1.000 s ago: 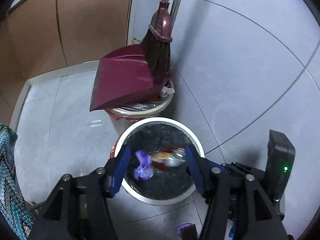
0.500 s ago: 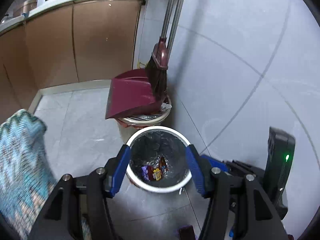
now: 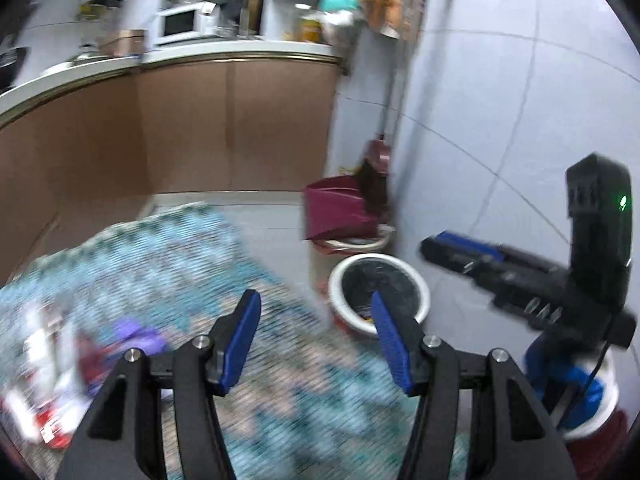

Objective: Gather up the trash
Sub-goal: 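Return both tools to the trash pile on the blanket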

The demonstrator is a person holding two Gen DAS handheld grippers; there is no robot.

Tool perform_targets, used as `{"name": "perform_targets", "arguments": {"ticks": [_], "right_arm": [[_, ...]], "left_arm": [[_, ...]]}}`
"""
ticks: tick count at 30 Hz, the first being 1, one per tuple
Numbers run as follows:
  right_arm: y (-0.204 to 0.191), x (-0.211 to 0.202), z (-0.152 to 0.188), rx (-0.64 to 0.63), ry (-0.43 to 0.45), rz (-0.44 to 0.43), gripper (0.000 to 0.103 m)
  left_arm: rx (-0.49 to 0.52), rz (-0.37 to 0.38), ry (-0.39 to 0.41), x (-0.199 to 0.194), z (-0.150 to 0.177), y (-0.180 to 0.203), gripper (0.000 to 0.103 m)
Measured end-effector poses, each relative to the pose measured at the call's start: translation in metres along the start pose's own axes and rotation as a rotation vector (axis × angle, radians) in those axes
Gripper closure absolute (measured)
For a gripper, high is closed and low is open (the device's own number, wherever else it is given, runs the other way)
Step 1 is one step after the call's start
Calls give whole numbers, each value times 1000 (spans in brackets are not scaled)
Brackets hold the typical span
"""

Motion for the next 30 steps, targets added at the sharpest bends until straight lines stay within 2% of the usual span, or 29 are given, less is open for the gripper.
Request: {"name": "perform_targets", "arguments": {"ticks": [3, 6, 9, 11, 14, 19, 22, 30], "right_arm": [[-42, 10, 5, -64, -32, -61, 60], [-70, 25, 13, -121, -76, -104, 58], [-94, 46, 25, -184, -130, -138, 57], [-108, 58, 34, -221, -162, -156, 56], [-121, 74, 43, -250, -201, -176, 54], [-127, 94, 59, -273, -259, -193, 53], [-131, 102, 64, -306, -282, -215, 53], [-159, 144, 69, -487, -362, -293, 53]], "left_arm": [[-69, -69, 12, -33, 28, -52, 45], [-138, -169, 28, -59, 59, -104, 41], [-181, -230, 20, -66, 83, -140, 39], [-175, -269, 10, -64, 94, -151, 39], [-95, -350, -11, -55, 107, -157, 38], [128, -522, -6, -34, 109, -152, 38], [211, -573, -16, -18, 110, -152, 38], [268, -596, -38, -3, 115, -164, 39]]}}
Point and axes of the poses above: each gripper's, at about its wrist camera, not at the fingertips, and x roughly the way its jaws point, y to its right, z to its underside, the point moved 7 cm from there along x, roughly the way its jaws point, and after that the axes turned 4 degrees about -y, right-handed, at the moved point
